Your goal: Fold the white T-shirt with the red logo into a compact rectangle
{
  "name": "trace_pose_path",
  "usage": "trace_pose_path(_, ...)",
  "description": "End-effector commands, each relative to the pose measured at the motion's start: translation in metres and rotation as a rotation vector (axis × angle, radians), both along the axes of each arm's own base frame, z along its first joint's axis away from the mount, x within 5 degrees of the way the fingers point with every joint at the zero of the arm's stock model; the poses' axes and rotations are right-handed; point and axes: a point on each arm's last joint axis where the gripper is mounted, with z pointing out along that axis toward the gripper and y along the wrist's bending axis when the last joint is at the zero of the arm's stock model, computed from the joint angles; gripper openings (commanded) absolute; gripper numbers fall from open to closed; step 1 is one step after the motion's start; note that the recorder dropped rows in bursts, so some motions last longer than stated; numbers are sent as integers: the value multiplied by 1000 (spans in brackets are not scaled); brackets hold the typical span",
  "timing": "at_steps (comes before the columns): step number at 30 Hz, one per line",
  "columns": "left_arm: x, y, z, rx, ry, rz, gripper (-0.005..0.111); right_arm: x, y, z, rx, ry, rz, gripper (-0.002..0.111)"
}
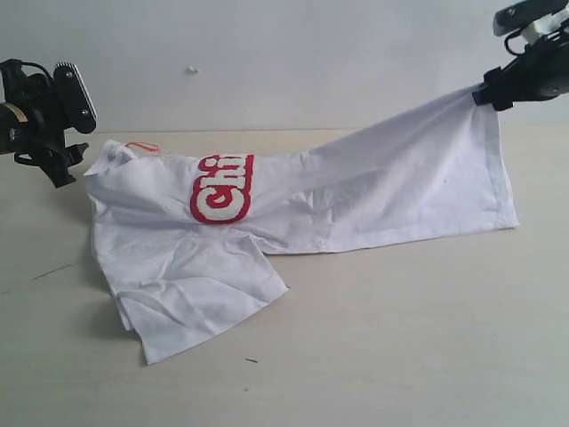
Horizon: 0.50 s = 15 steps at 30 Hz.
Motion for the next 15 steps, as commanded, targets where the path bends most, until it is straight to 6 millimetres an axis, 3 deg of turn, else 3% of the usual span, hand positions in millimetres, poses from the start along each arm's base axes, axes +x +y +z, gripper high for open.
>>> trace_pose_path(1, 0, 3, 5, -39, -1, 32, 74, 7, 5, 10, 153, 54, 17, 70)
trace_pose_path(7, -1, 3, 3, -46, 28, 41, 74, 18, 12, 20, 273, 155, 57, 70)
trace_pose_path(15, -2, -13, 4, -64, 20, 15, 74, 18, -5, 44, 123, 246, -40, 70)
